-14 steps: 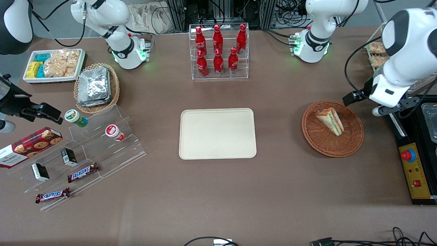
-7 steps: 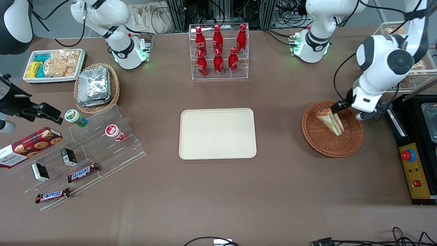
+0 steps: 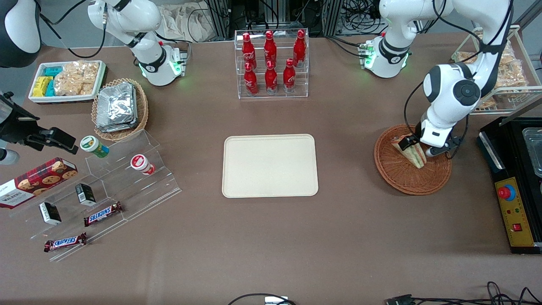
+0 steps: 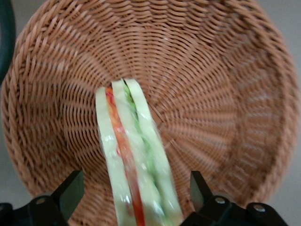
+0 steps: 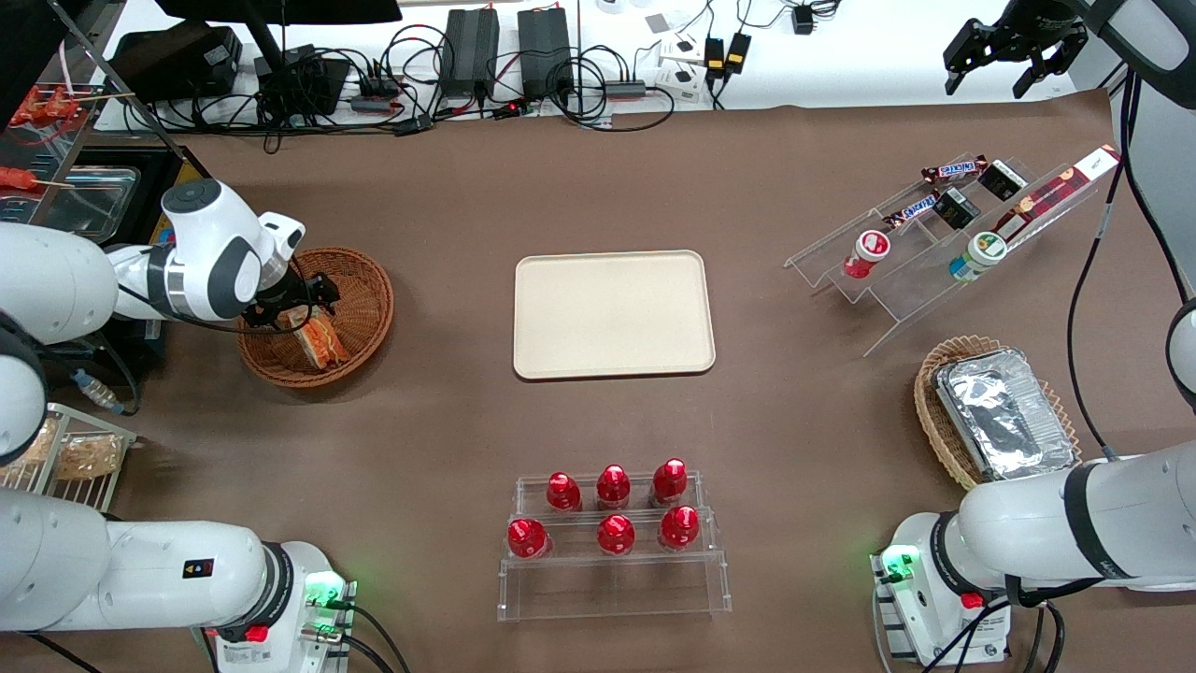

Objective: Place sandwich from basket to tray
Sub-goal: 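Lower the open left gripper onto the wrapped sandwich and close it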

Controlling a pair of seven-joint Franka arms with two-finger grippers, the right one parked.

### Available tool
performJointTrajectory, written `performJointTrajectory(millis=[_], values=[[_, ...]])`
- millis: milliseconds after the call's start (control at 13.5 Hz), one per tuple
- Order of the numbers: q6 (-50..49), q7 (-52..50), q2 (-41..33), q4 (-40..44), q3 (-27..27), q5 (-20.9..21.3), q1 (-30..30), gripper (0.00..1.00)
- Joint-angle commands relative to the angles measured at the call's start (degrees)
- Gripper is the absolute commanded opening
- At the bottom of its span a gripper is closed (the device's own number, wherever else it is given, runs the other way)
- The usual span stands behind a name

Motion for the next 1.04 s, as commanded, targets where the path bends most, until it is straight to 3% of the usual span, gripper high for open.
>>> performJointTrajectory(millis=[0,222,296,370,444,519,963], values=[[4.6,-1.2,3.2,-0.6,1.0,2.0,0.2,1.00],[5.1,-1.2,3.8,-0.6,1.3,2.0,0.2,0.95],[5.1,-1.1,3.9,-0.6,1.3,2.0,0.2,0.76],[5.1,-1.1,3.9,-0.6,1.3,2.1,0.1,0.44],[5.1,-0.9,3.9,-0.6,1.2,2.1,0.0,0.18],[5.1,-0.7,3.9,-0.5,1.2,2.1,0.0,0.02],[-2.0,-0.3,-0.4,1.4,1.1,2.2,-0.2,0.00]])
